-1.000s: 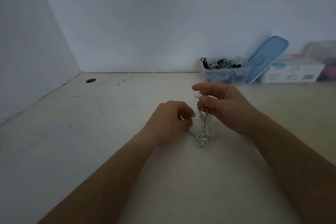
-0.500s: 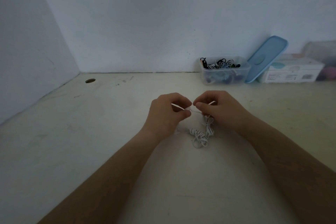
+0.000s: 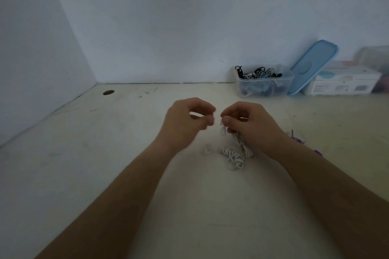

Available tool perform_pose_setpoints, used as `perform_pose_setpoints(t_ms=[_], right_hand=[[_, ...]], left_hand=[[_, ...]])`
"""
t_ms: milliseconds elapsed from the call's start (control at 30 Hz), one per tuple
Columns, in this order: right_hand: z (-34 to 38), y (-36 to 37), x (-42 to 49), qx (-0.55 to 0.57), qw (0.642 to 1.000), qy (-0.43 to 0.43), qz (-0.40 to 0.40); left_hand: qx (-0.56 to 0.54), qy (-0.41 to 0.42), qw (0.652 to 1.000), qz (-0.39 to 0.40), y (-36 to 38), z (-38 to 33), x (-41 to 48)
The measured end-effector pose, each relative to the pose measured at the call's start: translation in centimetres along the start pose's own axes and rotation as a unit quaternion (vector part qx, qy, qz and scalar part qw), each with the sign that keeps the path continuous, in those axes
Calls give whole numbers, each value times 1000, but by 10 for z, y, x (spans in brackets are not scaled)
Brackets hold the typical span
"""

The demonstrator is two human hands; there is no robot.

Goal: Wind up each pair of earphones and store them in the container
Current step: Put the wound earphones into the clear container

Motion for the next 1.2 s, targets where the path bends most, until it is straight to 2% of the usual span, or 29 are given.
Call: perform_pose_setpoints(t_ms=[67, 133, 233, 400, 600, 867, 933, 1033, 1200], right_hand=[[0, 1, 0, 36, 999, 7, 7], [0, 4, 1, 42, 999, 5, 19], [2, 7, 1, 19, 1000, -2, 25], [-2, 11, 1, 26, 999, 4, 22], [-6, 9, 2, 21, 1000, 7, 22], [-7, 6, 2, 10, 1000, -1, 21], [-6, 6, 1, 17, 1000, -2, 24], [-5, 6, 1, 29, 999, -5, 23], [-2, 7, 0, 66, 997, -12, 34]], left_hand=[[18, -11, 1000, -22, -24, 8, 6], [118, -10, 992, -42, -45, 17, 9], [238, -27, 971, -21, -54, 31, 6], [293, -49, 954, 34, -44, 46, 7], [309, -57, 949, 41, -35, 54, 10], [254, -57, 965, -6, -52, 46, 9], [192, -46, 980, -21, -52, 35, 7], [52, -49, 997, -3, -33, 23, 0], [-88, -82, 992, 39, -3, 17, -9]])
Point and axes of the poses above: each hand's wrist, its own x-axis towards the middle knuckle, its own y-axis out of the palm, z = x × y, the point moved 9 cm from there along x, towards the middle knuckle, and after that the axes turned 8 degrees about -y, right-handed, at the moved point
